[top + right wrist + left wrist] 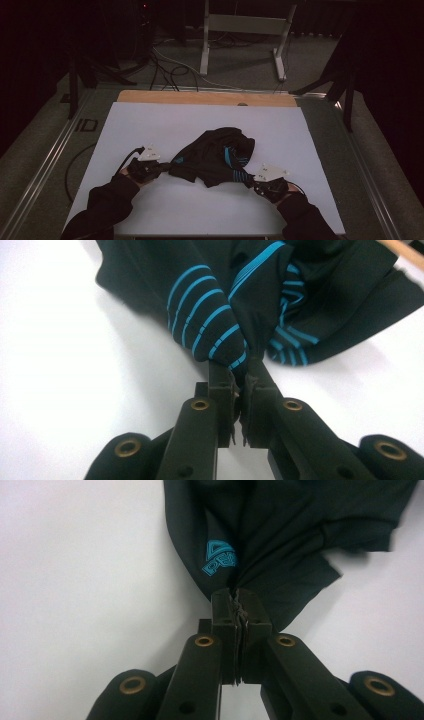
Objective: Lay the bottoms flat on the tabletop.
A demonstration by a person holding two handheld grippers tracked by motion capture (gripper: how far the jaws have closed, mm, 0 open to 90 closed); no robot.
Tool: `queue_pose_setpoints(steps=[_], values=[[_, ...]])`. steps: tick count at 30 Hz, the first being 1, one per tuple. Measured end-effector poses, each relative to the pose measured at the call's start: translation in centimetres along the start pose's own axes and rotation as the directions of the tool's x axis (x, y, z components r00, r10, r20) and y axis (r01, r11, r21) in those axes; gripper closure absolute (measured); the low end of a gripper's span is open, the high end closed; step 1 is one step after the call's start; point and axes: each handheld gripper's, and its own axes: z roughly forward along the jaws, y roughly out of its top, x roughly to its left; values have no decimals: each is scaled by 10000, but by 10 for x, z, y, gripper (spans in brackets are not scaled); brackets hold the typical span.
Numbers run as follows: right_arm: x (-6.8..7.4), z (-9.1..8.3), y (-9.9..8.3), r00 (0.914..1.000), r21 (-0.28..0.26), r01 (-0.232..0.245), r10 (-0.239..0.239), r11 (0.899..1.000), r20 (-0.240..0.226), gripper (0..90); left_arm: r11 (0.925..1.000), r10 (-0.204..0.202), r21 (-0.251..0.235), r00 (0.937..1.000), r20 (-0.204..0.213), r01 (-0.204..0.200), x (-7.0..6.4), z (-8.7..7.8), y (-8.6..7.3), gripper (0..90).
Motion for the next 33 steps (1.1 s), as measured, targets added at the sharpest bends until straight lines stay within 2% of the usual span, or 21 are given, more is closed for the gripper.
queue_pose_setpoints(steps=[1, 2, 3, 4, 5, 6, 9, 13, 14, 15, 16, 18, 19, 20, 21, 28, 30, 31, 32, 33], values=[[2, -2, -3, 9999, 128, 96, -95, 9999, -40, 849, 10000, 71, 26, 9999, 126, -71, -6, -7, -4, 886], [2, -2, -3, 9999, 128, 96, -95, 9999, -40, 849, 10000, 71, 26, 9999, 126, -71, -6, -7, -4, 886], [5, -4, -7, 9997, 240, 182, -179, 9995, -143, 848, 9995, 262, 142, 9995, 185, -265, -13, -12, -6, 886], [5, -4, -7, 9997, 240, 182, -179, 9995, -143, 848, 9995, 262, 142, 9995, 185, -265, -13, -12, -6, 885], [7, -7, -10, 9993, 269, 316, -311, 9991, -194, 848, 9993, 335, 154, 9986, 410, -342, -22, -17, -9, 885], [7, -7, -10, 9993, 269, 316, -311, 9991, -194, 848, 9993, 335, 154, 9986, 410, -342, -22, -17, -9, 885], [11, -15, -17, 9988, 357, 239, -223, 9991, -439, 848, 9984, 514, 199, 9962, 701, -529, -35, -25, -12, 884], [14, -24, -28, 9989, 548, 246, -224, 9982, -400, 845, 9968, 734, 246, 9912, 1101, -765, -55, -30, -19, 883], [14, -24, -28, 9989, 548, 246, -224, 9982, -400, 845, 9968, 734, 246, 9912, 1101, -765, -55, -30, -19, 883], [15, -29, -32, 9986, 625, 232, -201, 9978, -493, 845, 9960, 803, 288, 9887, 1265, -845, -64, -30, -22, 883], [15, -29, -32, 9986, 625, 232, -201, 9978, -493, 845, 9960, 803, 288, 9887, 1265, -845, -64, -30, -22, 883], [17, -33, -37, 9981, 770, 252, -207, 9967, -583, 845, 9948, 866, 389, 9840, 1559, -937, -73, -27, -24, 883], [17, -35, -41, 9977, 913, 299, -242, 9954, -631, 845, 9933, 932, 508, 9790, 1811, -1039, -82, -23, -25, 882], [17, -35, -41, 9977, 913, 299, -242, 9954, -631, 845, 9933, 932, 508, 9790, 1811, -1039, -82, -23, -25, 882], [18, -37, -46, 9976, 1012, 257, -190, 9945, -665, 845, 9921, 991, 567, 9753, 1973, -1123, -87, -21, -25, 882], [15, -46, -54, 9969, 893, 46, 24, 9960, -781, 836, 9924, 918, 583, 9673, 2366, -1085, -93, -18, -24, 875], [15, -48, -55, 9960, 845, 52, 24, 9964, -893, 802, 9932, 823, 599, 9645, 2509, -1003, -93, -19, -22, 869], [15, -50, -54, 9960, 881, 120, -41, 9960, -896, 741, 9935, 824, 543, 9624, 2588, -996, -93, -20, -21, 854], [15, -50, -54, 9960, 881, 120, -41, 9960, -896, 741, 9935, 820, 547, 9614, 2628, -997, -92, -21, -20, 854], [12, -54, -52, 9960, 901, 65, 15, 9959, -891, 668, 9958, 738, 335, 9631, 2587, -853, -90, -25, -17, 712]])
